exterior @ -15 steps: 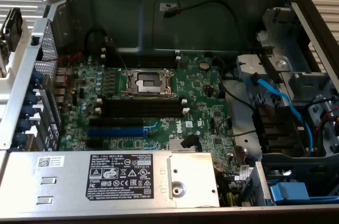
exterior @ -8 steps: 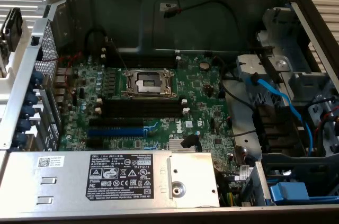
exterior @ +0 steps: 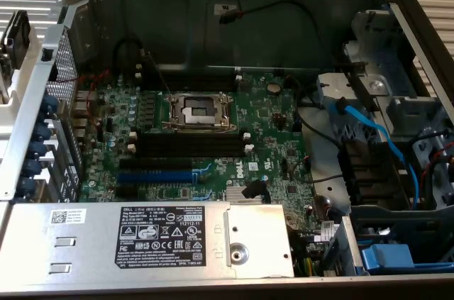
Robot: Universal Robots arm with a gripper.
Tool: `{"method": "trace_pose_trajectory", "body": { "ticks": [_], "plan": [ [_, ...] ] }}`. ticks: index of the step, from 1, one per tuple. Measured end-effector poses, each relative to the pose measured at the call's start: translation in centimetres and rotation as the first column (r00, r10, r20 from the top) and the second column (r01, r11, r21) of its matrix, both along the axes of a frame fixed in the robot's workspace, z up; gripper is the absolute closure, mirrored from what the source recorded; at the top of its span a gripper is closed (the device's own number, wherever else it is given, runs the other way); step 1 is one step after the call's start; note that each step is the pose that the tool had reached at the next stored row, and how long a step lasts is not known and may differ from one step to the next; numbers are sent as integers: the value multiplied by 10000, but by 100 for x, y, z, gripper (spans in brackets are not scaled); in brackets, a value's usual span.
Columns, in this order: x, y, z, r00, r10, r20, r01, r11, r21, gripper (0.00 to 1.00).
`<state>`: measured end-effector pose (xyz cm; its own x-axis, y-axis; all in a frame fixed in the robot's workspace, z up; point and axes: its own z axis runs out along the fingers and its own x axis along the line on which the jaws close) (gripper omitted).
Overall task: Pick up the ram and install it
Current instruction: 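Reach for the ram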
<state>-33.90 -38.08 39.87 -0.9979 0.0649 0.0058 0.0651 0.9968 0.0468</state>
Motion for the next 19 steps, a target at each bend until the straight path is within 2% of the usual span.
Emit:
{"method": "trace_pose_trajectory", "body": {
  "ticks": [11, 14, 19],
  "plan": [
    [-486, 1, -3, 10000, 20, -1, -20, 10000, -1, 90],
    [-522, 10, -8, 9998, 215, 2, -215, 9998, 1, 90],
    [-533, 18, -12, 9957, 929, 0, -929, 9957, 0, 90]
  ]
}}
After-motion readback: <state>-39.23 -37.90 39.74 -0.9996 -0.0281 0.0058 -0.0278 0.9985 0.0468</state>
